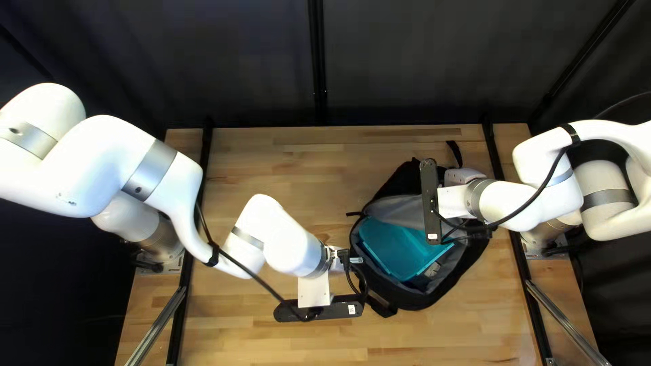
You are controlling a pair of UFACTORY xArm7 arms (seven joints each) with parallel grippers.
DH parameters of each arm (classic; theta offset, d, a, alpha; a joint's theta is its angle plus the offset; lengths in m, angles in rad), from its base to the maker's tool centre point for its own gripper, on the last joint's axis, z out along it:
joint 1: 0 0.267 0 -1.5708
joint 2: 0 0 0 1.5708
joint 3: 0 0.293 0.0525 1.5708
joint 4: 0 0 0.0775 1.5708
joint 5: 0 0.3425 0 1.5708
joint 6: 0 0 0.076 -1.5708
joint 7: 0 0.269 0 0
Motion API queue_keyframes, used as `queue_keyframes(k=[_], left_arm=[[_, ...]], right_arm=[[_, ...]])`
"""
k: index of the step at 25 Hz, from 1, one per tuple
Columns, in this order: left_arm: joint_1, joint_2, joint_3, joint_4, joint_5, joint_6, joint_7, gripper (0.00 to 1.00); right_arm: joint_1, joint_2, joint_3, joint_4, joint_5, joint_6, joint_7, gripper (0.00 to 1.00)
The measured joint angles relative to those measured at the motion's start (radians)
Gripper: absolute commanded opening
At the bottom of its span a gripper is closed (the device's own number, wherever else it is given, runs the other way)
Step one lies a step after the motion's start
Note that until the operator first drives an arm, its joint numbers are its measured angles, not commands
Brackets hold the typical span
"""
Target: Remove a lunch box from a kids backpack
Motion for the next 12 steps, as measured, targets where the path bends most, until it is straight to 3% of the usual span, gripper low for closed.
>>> queue_keyframes(k=[4, 6, 12], left_arm=[[-0.087, 0.069, 0.048, 0.036, 0.287, 0.065, -0.276, 1.00], [-0.137, 0.115, 0.073, 0.073, 0.384, 0.127, -0.376, 1.00], [-0.228, 0.169, 0.102, 0.140, 0.491, 0.282, -0.596, 1.00]], right_arm=[[-0.010, 0.023, 0.002, -0.003, -0.008, -0.024, 0.029, 0.00], [-0.011, 0.023, 0.002, -0.004, -0.008, -0.026, 0.033, 0.00], [-0.011, 0.015, 0.000, -0.008, -0.005, -0.023, 0.033, 0.00]])
